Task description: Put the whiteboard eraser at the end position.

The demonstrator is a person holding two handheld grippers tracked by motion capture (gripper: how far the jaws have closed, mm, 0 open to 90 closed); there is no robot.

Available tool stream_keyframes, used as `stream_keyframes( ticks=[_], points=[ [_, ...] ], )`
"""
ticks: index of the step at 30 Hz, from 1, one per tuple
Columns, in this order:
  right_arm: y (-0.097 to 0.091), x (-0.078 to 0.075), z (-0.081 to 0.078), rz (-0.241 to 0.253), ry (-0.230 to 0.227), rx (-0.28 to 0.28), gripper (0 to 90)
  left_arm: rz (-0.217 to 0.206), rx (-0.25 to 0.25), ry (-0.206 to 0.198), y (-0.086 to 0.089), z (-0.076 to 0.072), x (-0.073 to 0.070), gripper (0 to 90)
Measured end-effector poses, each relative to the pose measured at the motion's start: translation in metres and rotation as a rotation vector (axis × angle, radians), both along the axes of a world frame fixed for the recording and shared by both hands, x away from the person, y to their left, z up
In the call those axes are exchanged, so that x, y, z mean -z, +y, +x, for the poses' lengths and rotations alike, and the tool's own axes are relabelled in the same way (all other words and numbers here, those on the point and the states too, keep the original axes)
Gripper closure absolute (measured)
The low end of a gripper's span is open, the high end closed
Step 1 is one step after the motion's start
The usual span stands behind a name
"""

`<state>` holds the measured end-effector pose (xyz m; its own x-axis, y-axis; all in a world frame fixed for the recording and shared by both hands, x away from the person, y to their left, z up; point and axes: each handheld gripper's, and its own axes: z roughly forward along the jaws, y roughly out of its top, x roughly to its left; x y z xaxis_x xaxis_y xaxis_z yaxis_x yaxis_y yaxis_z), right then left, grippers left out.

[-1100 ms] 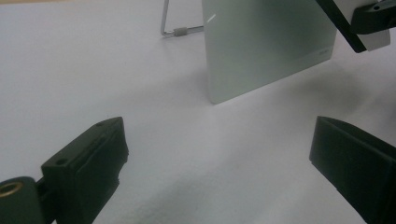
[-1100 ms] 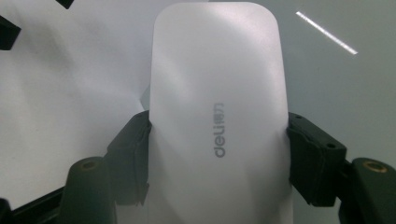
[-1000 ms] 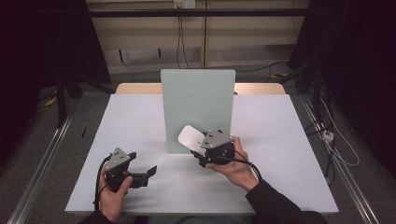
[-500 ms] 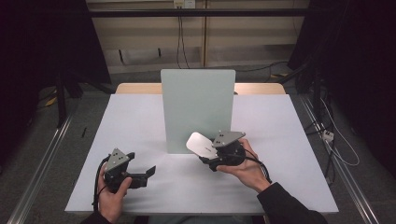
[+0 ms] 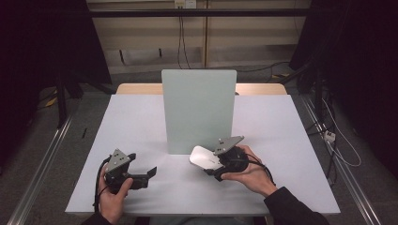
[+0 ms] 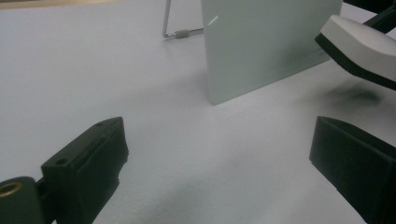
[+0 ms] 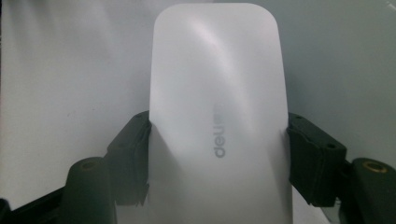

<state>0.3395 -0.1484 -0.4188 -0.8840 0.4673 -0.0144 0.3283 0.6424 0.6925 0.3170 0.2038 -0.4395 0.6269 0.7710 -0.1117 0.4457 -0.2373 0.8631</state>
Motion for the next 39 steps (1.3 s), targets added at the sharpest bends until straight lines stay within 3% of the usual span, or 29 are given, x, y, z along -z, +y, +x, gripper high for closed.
stream_keyframes(
  ticks=[4,14,25,32,39],
  points=[
    [0.004,0.004,-0.001,-0.025,0.036,-0.024,31.5,-0.001,0.004,0.004,-0.001,0.001,0.001,4.0],
    [0.013,0.011,-0.003,-0.084,0.069,-0.064,31.5,0.007,0.006,0.004,-0.002,0.002,0.001,4.0],
    [0.025,0.018,-0.001,-0.125,0.077,-0.090,31.4,0.010,0.003,0.002,-0.002,0.002,0.000,4.0],
    [0.028,0.021,-0.001,-0.130,0.081,-0.106,31.4,-0.012,-0.003,0.011,-0.001,0.003,0.001,4.0],
    [0.029,0.023,-0.002,-0.123,0.084,-0.104,31.3,-0.007,0.002,0.013,-0.001,0.003,0.001,4.0]
  ],
)
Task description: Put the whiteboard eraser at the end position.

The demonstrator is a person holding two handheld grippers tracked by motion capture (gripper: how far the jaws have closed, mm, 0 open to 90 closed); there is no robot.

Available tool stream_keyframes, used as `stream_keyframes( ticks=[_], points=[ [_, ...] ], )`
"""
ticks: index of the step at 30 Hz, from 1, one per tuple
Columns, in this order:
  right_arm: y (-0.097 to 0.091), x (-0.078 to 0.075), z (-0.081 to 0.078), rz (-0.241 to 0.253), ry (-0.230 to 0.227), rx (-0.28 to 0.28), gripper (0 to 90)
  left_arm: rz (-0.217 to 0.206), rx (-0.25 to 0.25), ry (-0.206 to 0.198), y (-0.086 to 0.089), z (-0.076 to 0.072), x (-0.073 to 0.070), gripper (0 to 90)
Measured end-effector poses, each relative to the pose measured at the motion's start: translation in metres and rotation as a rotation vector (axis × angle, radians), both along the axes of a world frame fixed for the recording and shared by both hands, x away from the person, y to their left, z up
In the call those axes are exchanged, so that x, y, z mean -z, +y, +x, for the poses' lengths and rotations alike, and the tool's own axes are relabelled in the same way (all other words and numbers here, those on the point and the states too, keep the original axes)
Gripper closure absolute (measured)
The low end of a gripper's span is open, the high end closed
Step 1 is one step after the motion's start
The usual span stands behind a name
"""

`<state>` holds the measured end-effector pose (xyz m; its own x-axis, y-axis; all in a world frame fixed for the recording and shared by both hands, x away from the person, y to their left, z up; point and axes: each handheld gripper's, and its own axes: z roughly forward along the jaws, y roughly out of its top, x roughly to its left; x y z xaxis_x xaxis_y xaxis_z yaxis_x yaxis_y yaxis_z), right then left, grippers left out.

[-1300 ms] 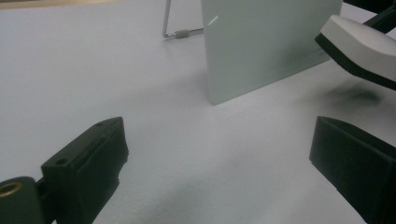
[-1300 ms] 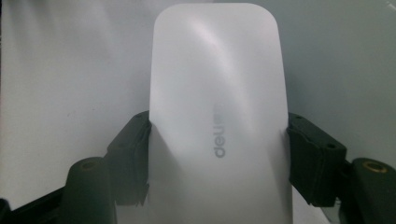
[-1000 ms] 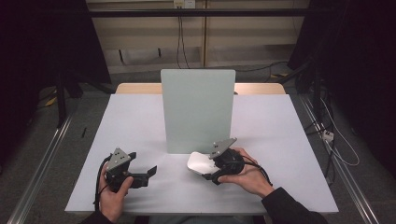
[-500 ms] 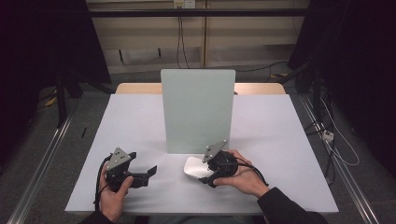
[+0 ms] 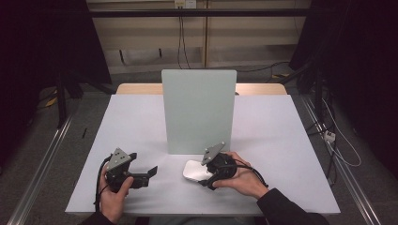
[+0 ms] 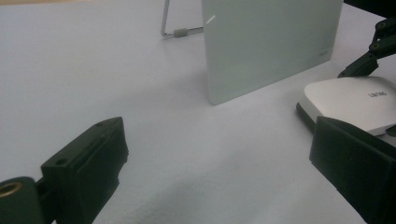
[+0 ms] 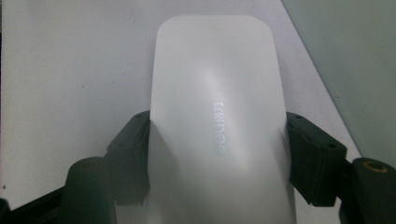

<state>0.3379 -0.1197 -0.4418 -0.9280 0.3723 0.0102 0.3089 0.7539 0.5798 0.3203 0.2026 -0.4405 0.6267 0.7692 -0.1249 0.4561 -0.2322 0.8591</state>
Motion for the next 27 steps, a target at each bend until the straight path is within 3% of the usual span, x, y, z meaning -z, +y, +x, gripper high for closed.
stream_keyframes(
  ticks=[24,27],
  points=[
    [-0.0022,0.0046,0.0000,0.030,0.014,0.027,29.8,0.000,0.003,0.002,0.0001,-0.0001,0.0005,4.0],
    [-0.0016,0.0051,0.0000,0.012,0.007,0.034,24.9,-0.001,0.005,0.003,0.0001,0.0002,0.0006,4.0]
  ],
)
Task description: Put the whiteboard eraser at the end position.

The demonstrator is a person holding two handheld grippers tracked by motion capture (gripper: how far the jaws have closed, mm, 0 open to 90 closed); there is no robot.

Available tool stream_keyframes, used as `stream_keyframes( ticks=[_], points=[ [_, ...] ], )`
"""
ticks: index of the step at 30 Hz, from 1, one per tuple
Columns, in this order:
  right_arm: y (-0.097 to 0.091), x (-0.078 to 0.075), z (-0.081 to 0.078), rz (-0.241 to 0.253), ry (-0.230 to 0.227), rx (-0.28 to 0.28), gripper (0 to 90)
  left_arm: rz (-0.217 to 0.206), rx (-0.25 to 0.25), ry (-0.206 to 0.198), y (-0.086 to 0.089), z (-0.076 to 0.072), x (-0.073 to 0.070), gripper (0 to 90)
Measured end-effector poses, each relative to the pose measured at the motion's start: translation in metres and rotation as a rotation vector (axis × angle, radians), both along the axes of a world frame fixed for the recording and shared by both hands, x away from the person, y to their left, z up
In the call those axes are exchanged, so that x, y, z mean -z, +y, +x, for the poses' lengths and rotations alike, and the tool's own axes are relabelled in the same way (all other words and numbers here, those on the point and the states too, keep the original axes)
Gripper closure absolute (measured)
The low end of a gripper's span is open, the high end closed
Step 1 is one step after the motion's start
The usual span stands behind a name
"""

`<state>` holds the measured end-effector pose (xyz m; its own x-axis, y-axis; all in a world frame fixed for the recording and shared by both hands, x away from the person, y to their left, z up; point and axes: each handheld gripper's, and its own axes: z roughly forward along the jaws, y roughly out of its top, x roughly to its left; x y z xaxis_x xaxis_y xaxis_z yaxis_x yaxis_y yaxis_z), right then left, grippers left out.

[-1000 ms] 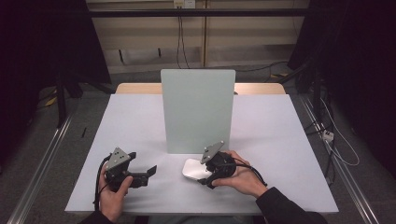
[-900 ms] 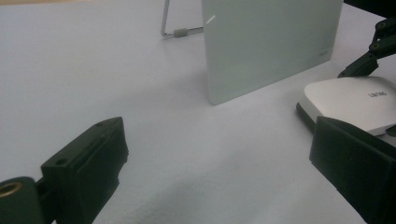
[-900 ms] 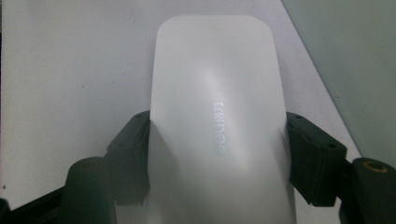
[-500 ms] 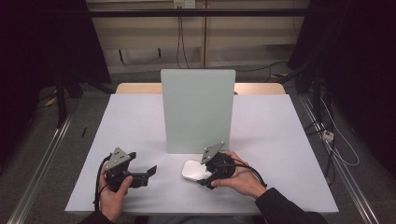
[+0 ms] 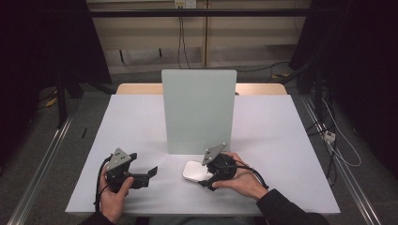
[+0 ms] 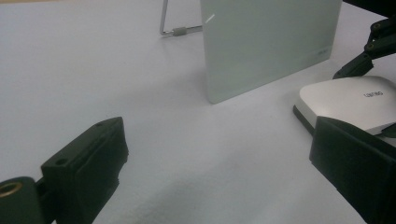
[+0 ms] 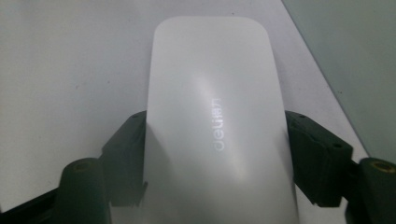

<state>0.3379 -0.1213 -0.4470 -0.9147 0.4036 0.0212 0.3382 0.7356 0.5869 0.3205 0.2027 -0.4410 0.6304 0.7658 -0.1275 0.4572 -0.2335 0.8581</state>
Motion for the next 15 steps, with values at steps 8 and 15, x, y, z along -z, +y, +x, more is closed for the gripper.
stream_keyframes(
  ticks=[8,15],
  points=[
    [-0.0034,0.0006,0.0031,0.022,0.000,0.034,13.8,0.001,0.001,-0.001,0.0000,0.0000,0.0000,4.0],
    [-0.0074,-0.0057,0.0004,0.074,-0.045,0.048,8.7,-0.002,-0.002,-0.001,-0.0004,-0.0002,-0.0004,4.0]
  ],
)
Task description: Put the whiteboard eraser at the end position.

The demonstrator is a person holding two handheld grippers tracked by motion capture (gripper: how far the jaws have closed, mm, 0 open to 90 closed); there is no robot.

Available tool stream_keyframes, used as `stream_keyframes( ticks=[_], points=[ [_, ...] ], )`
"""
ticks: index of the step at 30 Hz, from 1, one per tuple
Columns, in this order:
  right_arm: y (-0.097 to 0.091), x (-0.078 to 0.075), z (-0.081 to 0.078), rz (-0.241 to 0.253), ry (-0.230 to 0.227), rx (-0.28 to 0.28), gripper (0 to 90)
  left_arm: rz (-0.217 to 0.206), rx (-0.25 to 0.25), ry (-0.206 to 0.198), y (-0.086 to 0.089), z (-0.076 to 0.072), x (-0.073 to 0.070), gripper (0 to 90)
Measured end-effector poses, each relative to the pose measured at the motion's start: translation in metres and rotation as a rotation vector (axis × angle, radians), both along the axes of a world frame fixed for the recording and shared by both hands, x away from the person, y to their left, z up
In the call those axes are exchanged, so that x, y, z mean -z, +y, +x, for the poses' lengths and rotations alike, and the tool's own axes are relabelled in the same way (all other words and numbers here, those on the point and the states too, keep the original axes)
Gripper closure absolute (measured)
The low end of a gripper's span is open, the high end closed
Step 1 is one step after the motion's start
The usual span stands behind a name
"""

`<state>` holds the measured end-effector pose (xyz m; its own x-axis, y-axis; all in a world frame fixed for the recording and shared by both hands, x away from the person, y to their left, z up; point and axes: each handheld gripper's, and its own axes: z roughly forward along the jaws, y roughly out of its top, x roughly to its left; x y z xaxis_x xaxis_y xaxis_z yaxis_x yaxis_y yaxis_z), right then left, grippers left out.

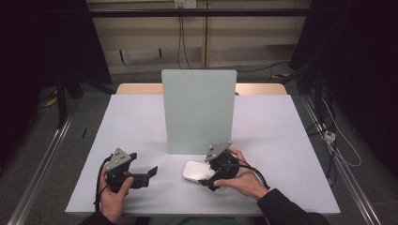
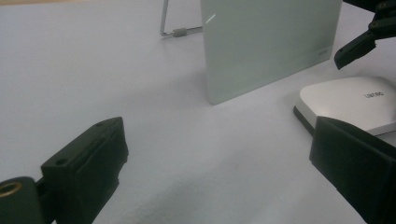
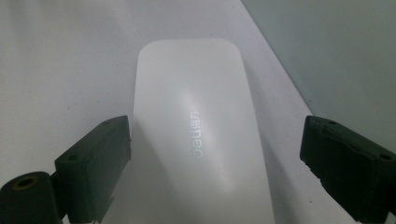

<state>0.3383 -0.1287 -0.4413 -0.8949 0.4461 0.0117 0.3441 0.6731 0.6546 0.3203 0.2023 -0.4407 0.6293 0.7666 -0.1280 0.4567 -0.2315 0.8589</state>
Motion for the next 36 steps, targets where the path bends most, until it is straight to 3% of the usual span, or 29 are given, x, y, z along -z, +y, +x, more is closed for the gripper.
stream_keyframes(
  ticks=[8,12,16,23,29,36],
  points=[
    [-0.011,-0.007,-0.001,0.063,-0.039,0.067,9.8,0.002,-0.002,-0.002,-0.001,0.000,0.000,4.0],
    [-0.014,-0.008,-0.003,0.113,-0.035,0.080,8.6,0.005,-0.002,0.000,-0.001,0.000,0.000,4.0],
    [-0.019,-0.009,-0.003,0.148,-0.050,0.134,7.8,0.005,-0.002,0.008,-0.001,0.001,0.001,4.0],
    [-0.026,-0.009,-0.002,0.173,-0.067,0.220,8.2,-0.002,-0.011,0.004,0.001,0.001,0.000,4.0],
    [-0.038,-0.011,-0.001,0.215,-0.086,0.332,7.4,-0.012,-0.028,0.003,0.007,0.002,0.000,4.0],
    [-0.052,-0.010,-0.003,0.216,-0.112,0.407,8.2,-0.019,-0.023,-0.006,0.007,0.000,-0.002,4.1]
  ],
)
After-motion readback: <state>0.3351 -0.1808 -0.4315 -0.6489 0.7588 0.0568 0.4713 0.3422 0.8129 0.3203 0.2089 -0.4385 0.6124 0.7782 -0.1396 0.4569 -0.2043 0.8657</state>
